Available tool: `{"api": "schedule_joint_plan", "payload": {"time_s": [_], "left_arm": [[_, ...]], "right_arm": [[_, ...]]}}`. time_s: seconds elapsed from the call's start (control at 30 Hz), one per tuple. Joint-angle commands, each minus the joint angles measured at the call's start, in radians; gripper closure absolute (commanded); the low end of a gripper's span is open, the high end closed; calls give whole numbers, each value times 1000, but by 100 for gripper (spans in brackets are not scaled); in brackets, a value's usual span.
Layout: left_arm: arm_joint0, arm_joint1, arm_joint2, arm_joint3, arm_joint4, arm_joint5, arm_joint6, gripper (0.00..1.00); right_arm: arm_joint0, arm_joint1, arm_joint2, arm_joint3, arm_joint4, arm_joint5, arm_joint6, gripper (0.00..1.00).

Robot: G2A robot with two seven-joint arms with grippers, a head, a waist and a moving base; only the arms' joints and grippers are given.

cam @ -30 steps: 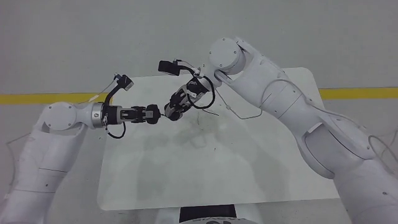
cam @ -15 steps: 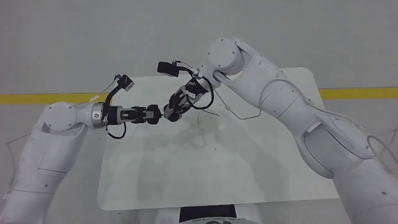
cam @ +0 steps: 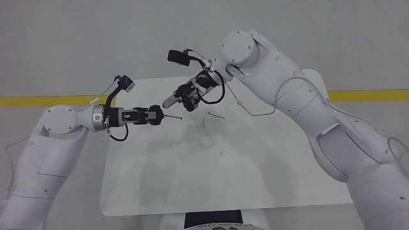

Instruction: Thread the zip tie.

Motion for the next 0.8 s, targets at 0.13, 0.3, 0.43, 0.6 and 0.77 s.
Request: {"api": "schedule_joint_plan", "payload": {"time_s": [0.13, 0.3, 0.43, 0.6, 0.77], "left_arm": [[-3, 2, 9, -17, 5, 0, -6, 100], [-7, 3, 10, -30, 21, 0, -15, 100], [1, 0, 13, -22, -14, 28, 40, 100], [2, 0, -13, 15, -122, 82, 81, 100], [-6, -1, -25, 41, -213, 112, 80, 100]], "right_arm": [[-5, 11, 21, -18, -21, -13, -15, 0], [-5, 11, 21, -18, -21, -13, -15, 0], [-14, 17, 38, -29, -56, -40, -91, 0], [-88, 66, 139, -130, -187, -170, -280, 0], [-204, 114, 232, -278, -324, -202, -419, 0]]}}
